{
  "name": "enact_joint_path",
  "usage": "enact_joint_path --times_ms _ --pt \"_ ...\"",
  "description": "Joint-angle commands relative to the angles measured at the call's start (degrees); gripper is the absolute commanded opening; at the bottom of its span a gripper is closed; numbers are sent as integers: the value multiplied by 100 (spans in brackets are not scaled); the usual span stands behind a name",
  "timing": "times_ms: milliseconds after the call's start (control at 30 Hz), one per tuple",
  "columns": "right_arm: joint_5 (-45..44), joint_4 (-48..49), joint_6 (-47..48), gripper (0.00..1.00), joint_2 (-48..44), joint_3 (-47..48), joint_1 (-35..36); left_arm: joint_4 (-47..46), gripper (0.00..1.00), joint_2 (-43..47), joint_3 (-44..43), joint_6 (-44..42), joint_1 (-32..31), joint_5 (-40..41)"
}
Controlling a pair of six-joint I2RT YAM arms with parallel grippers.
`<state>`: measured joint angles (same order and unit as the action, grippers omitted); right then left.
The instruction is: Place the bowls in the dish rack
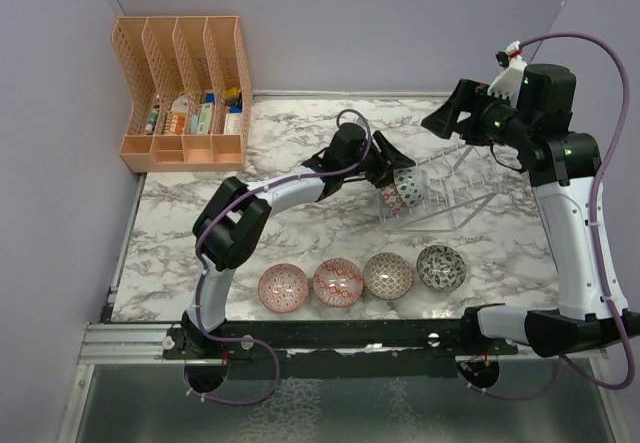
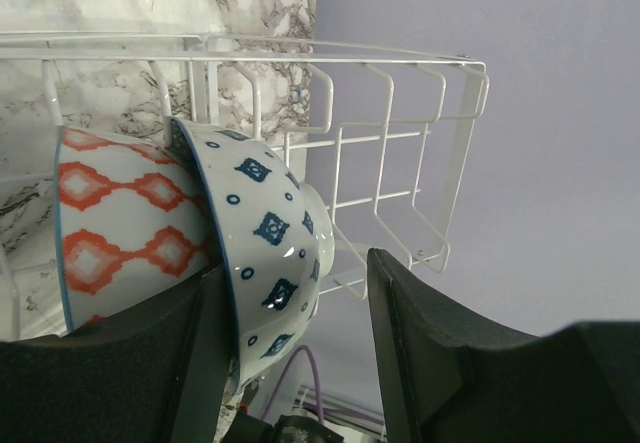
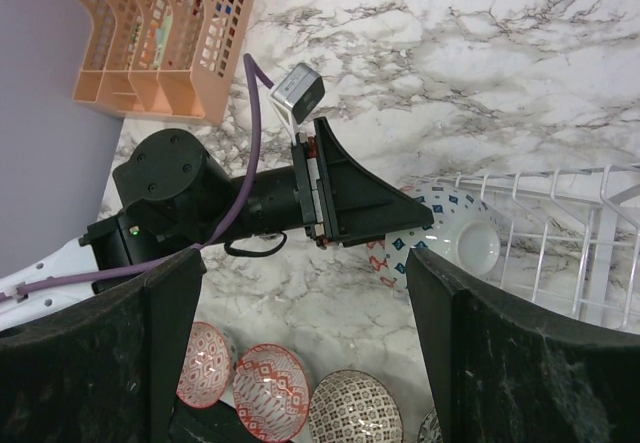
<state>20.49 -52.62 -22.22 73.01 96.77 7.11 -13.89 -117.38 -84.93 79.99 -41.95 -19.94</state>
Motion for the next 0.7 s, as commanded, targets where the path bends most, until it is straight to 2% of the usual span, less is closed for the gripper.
enact_joint_path --times_ms 0,667 --pt "137 195 -4 83 -177 -99 -26 392 57 291 73 -324 65 -16" --pt "210 209 14 83 -199 -106 -26 405 59 322 -129 -495 78 80"
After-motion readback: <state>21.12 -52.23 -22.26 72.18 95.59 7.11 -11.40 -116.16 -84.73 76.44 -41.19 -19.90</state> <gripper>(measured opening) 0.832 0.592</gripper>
